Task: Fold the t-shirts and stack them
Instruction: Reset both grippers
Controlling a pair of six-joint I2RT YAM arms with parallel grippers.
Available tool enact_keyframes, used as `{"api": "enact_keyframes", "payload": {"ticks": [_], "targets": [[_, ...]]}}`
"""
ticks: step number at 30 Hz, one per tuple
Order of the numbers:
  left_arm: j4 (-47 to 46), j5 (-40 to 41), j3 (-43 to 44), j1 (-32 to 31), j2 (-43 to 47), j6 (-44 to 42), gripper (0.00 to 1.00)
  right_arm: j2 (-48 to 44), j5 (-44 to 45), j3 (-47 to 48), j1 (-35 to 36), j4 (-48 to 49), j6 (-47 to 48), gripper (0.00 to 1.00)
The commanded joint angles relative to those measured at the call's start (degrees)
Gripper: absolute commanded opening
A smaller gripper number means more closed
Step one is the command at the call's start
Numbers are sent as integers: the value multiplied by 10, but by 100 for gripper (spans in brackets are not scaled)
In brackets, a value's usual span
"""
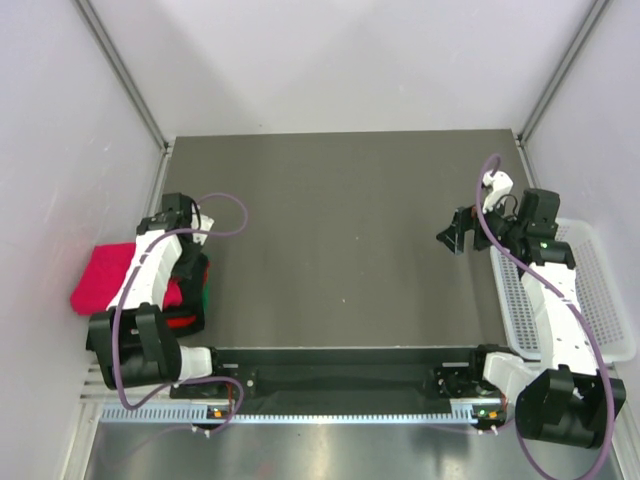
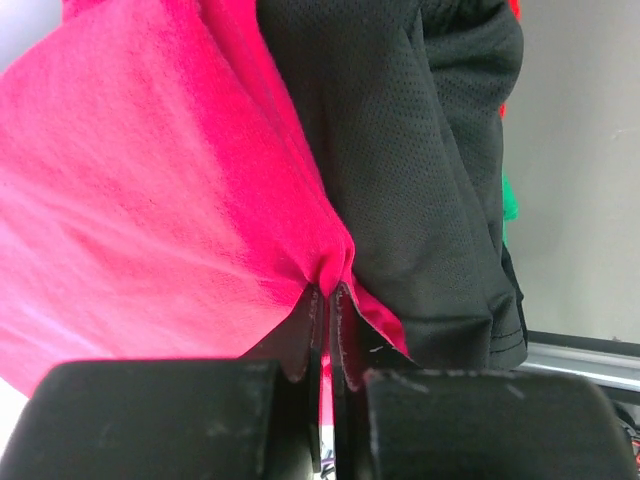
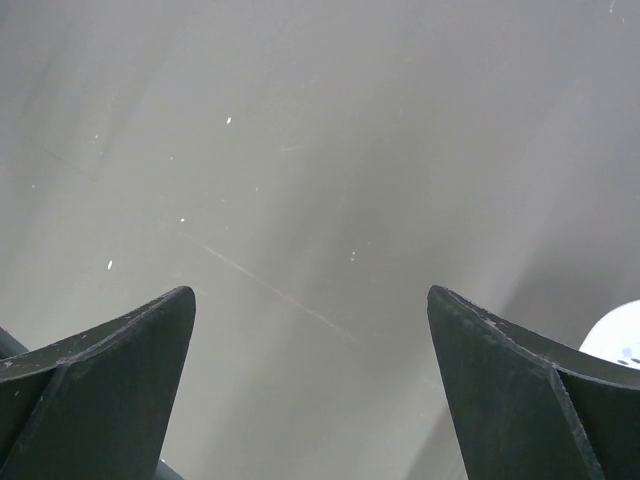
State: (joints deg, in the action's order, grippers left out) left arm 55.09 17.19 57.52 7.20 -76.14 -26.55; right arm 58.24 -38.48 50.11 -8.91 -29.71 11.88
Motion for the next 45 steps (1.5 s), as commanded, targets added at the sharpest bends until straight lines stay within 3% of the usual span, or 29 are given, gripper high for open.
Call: {"api": "enact_keyframes", "payload": {"ticks": [1, 13, 24, 27, 28, 31, 34, 37, 42, 45], "targets": [[-5, 4, 22, -9, 13, 15, 0, -8, -16, -5, -8, 20, 4, 100], [87, -1, 112, -94, 68, 65, 0, -12, -22, -12, -12, 26, 2, 100], [96, 10, 81, -125, 73, 87, 1, -17, -25, -19, -14, 31, 2, 100], [101, 17, 99, -127, 76, 93, 41, -21, -25, -23, -16, 34, 2, 100], [100, 15, 108, -127, 81, 92, 72, -23, -21, -23, -16, 36, 2, 100], [91, -8, 169, -128, 107, 89, 99, -25, -11, -25, -16, 43, 2, 100], [54, -36, 223, -128, 136, 94, 99, -28, 4, -27, -16, 52, -2, 99], [-15, -94, 222, -128, 181, 98, 99, -39, 29, -33, -16, 62, -5, 100], [-133, -271, 105, -128, 276, 145, 99, -60, 94, -54, -12, 93, -55, 100], [-212, -298, 50, -128, 291, 199, 99, -75, 143, -71, -9, 113, -97, 100]]}}
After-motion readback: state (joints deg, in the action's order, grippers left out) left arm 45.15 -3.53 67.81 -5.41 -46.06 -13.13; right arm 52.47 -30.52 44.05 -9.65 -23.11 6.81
